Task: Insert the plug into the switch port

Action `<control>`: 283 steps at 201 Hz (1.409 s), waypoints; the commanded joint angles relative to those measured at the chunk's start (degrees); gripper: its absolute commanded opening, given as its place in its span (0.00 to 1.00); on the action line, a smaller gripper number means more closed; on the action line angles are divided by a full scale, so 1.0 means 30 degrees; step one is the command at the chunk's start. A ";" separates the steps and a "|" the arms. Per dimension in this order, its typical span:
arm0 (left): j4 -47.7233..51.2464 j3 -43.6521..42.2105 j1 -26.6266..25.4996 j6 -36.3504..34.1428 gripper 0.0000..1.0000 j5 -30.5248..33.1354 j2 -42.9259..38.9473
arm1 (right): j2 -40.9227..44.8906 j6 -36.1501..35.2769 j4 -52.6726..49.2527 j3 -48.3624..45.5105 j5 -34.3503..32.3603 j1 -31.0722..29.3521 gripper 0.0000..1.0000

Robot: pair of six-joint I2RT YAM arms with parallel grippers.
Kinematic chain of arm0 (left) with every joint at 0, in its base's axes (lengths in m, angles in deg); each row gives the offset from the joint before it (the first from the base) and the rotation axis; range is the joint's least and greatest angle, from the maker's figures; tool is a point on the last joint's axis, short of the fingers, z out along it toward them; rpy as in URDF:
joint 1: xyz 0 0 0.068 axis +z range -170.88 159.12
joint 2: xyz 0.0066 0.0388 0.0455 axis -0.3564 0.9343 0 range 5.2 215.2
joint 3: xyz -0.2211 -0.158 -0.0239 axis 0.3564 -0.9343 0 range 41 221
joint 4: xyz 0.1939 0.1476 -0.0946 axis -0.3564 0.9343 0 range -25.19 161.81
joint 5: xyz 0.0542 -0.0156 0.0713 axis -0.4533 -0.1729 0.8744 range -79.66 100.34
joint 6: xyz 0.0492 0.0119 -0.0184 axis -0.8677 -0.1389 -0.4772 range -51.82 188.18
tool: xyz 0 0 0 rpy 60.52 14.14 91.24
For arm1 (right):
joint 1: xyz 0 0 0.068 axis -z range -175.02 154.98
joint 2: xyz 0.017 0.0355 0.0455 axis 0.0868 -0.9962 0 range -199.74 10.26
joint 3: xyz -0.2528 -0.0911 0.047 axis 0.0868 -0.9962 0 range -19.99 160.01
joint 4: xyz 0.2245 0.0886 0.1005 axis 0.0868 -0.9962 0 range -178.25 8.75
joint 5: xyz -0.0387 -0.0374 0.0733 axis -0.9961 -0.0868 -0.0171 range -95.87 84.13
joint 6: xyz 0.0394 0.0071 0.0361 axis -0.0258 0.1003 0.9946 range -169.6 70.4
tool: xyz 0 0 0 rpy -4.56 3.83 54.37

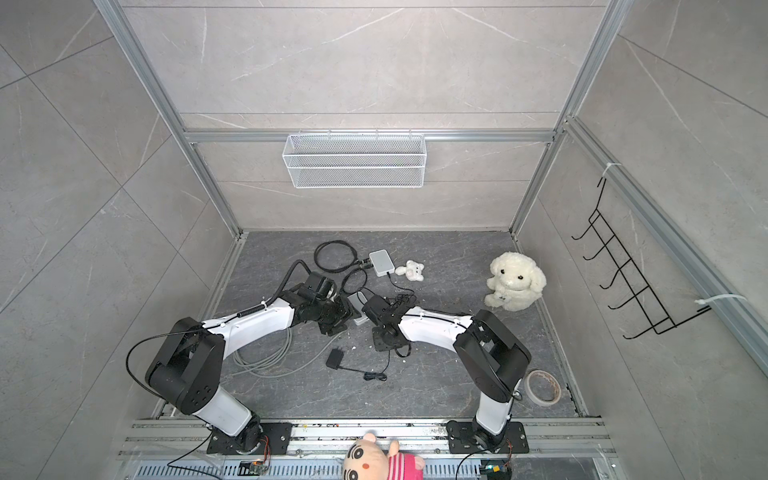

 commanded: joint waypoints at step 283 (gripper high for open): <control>-0.2939 -0.0039 -0.0148 0.1544 0.63 -0.1803 0.1886 | 0.2804 -0.5885 0.6709 -0.3467 0.6579 0.0405 0.03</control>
